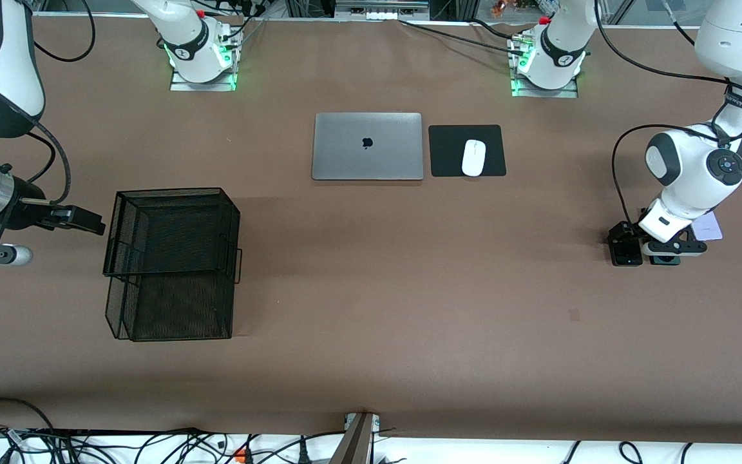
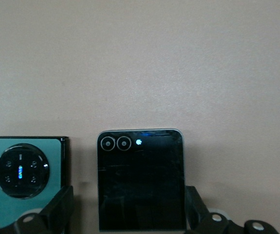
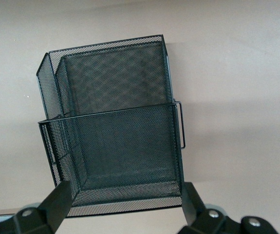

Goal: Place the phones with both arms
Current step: 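Lower the left gripper and grasp the black flip phone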

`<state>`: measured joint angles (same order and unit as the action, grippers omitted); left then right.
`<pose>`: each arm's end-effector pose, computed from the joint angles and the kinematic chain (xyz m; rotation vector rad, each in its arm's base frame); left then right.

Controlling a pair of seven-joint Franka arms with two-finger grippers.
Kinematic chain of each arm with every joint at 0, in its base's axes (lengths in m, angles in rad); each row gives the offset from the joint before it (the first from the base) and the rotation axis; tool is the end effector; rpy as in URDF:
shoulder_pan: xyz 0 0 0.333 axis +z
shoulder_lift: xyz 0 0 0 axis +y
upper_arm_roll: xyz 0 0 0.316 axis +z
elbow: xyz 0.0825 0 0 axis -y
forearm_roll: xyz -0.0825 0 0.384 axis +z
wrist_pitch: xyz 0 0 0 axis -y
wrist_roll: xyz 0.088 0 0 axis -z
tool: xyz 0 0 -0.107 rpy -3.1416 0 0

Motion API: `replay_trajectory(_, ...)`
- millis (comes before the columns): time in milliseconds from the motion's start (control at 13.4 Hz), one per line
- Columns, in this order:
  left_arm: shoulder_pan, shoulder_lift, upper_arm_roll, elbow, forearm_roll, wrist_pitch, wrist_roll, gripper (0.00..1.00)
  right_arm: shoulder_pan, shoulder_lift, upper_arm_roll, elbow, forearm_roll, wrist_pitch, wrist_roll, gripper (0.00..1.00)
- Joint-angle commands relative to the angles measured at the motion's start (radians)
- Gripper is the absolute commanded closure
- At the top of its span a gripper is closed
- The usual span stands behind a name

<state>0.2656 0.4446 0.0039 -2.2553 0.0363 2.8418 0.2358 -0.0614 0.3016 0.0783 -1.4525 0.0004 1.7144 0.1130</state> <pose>0.5319 0.1450 0.1774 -3.0849 0.0011 -0.2065 0.6488 0.0046 0.5115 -3.1160 0.1547 0.0628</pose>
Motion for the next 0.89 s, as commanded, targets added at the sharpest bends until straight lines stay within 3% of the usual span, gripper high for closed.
replay_trajectory(0,0.007,0.022,-0.009,-0.001,0.019,0.037,-0.045,0.00,-0.005,0.008,0.005,0.023,0.017,-0.018,0.008,0.00)
replay_trajectory(820,-0.011,0.037,-0.012,0.010,0.019,0.039,-0.076,0.00,-0.005,0.008,0.005,0.021,0.017,-0.018,0.008,0.00)
